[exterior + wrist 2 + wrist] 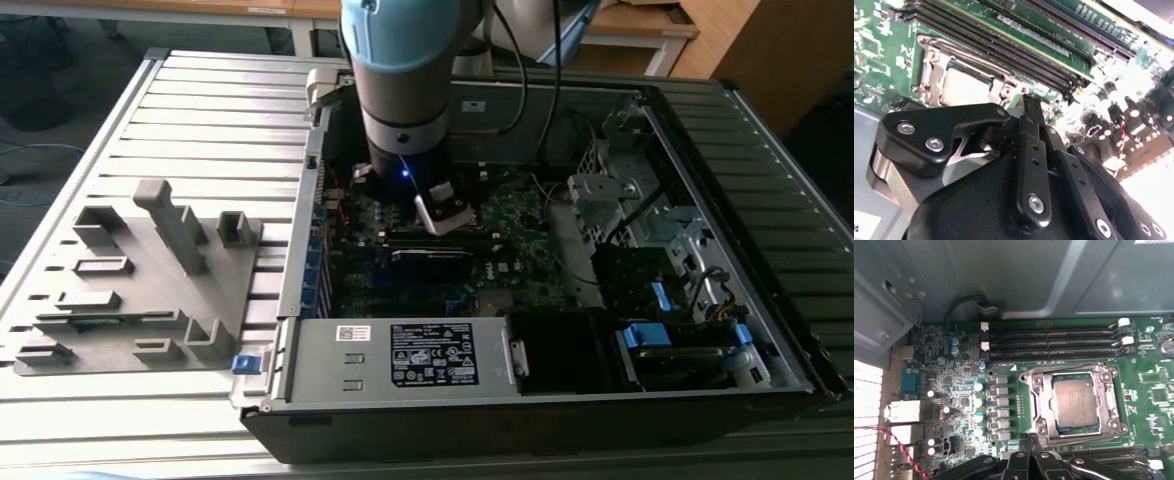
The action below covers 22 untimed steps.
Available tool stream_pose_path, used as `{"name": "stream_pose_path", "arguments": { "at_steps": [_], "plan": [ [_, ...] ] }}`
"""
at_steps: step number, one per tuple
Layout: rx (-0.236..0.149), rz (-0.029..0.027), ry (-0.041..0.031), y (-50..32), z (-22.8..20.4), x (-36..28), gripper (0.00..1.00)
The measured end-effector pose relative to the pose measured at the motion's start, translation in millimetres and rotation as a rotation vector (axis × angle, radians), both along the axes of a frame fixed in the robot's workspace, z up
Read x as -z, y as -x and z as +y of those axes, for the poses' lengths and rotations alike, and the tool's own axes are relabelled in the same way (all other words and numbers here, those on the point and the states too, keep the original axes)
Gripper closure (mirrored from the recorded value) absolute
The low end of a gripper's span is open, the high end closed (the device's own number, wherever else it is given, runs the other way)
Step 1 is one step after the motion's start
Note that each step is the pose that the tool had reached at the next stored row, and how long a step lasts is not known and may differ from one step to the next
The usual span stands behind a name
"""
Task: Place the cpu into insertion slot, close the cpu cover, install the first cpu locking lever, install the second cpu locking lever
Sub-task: 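Install the second cpu locking lever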
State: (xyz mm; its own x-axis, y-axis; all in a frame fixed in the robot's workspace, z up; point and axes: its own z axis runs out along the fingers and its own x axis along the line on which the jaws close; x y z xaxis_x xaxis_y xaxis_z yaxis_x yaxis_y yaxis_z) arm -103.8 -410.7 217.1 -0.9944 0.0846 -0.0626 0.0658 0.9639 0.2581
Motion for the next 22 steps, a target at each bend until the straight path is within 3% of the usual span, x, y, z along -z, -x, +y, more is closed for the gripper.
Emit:
{"name": "stream_pose_path", "arguments": {
  "at_steps": [3, 13, 16, 22],
  "plan": [
    [0.0, 0.0, 0.0035, -0.1, 0.1, -5.6, 0.89],
    [0.012, 0.0002, 0.071, -4.7, 1.6, -9.1, 0.89],
    [0.022, 0.0005, 0.0758, -8.6, 3.7, -9.1, 0.89],
    [0.035, 0.0011, 0.0764, -15.9, 10.2, -8.3, 0.89]
  ]
}}
